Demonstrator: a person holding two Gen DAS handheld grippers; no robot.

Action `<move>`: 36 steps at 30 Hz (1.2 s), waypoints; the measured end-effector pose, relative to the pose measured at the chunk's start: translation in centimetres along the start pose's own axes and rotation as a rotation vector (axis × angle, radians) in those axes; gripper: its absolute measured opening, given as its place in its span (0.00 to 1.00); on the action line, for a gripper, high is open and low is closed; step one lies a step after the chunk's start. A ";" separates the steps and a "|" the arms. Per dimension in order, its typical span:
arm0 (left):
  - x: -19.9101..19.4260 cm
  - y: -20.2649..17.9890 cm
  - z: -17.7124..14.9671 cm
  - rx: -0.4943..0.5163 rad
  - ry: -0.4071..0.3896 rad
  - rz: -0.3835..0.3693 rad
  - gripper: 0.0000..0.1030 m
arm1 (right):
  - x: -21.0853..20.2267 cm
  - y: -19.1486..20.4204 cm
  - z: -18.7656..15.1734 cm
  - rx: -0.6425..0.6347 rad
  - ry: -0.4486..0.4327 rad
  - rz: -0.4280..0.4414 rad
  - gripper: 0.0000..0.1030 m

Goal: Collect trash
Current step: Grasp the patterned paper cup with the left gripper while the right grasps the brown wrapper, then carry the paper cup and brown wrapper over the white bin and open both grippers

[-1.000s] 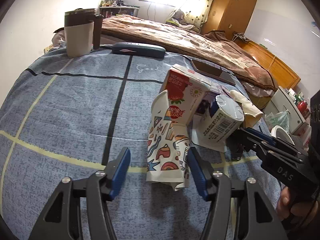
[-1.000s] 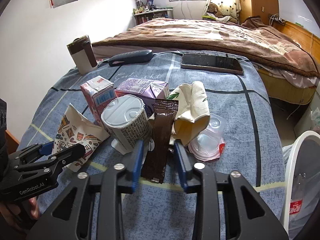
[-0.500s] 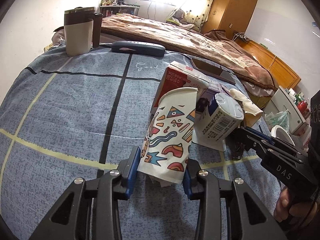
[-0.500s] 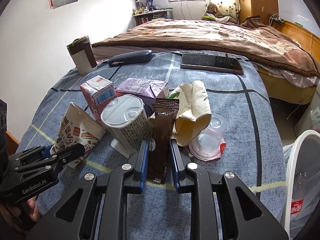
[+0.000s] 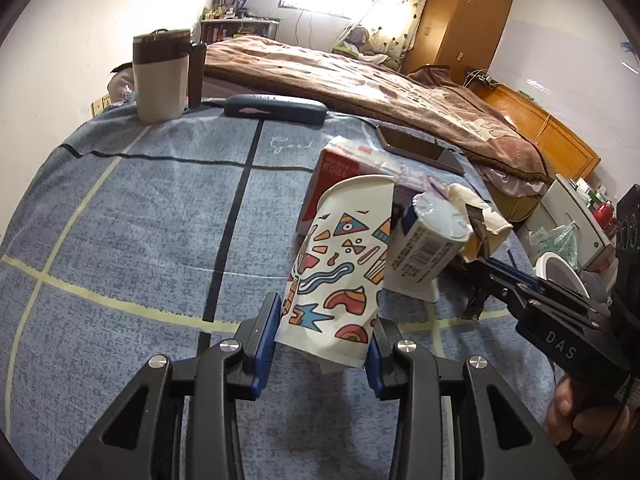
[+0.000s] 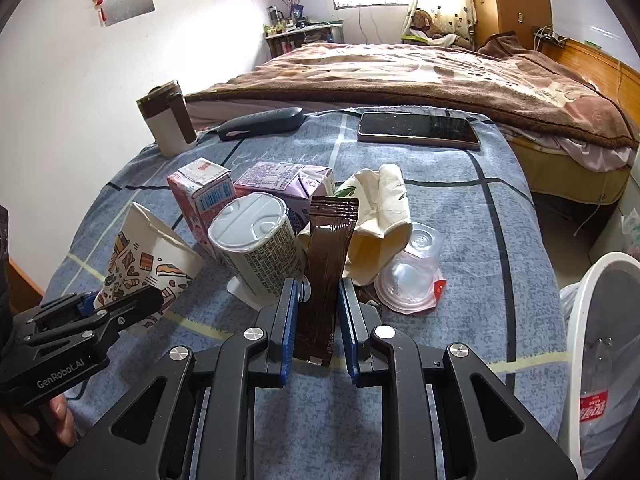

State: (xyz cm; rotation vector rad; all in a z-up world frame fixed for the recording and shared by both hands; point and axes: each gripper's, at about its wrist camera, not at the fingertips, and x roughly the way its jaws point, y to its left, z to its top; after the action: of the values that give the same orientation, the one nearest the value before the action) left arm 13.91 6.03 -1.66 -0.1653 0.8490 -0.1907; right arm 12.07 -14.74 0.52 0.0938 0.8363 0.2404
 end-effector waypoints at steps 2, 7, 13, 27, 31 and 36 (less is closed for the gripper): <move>-0.4 -0.3 0.0 0.006 -0.007 -0.002 0.38 | -0.4 -0.1 0.0 0.003 -0.006 0.003 0.22; -1.2 -1.2 0.1 0.022 -0.024 -0.006 0.38 | -1.4 -0.4 -0.2 0.001 -0.025 0.002 0.22; -1.9 -2.8 0.2 0.051 -0.034 -0.019 0.38 | -2.7 -1.3 -0.3 0.014 -0.051 -0.001 0.22; -3.0 -8.3 0.4 0.141 -0.062 -0.071 0.38 | -6.5 -5.0 -0.9 0.061 -0.114 -0.044 0.22; -3.0 -10.4 0.5 0.176 -0.073 -0.091 0.38 | -7.7 -6.6 -1.1 0.072 -0.133 -0.077 0.22; -2.7 -13.4 0.5 0.224 -0.072 -0.128 0.38 | -9.0 -8.8 -1.4 0.105 -0.150 -0.112 0.22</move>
State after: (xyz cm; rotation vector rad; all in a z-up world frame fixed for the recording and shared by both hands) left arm 11.17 -6.28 3.53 -0.0160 0.7399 -0.3962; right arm 6.74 -25.53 4.52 0.1610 0.7023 0.0825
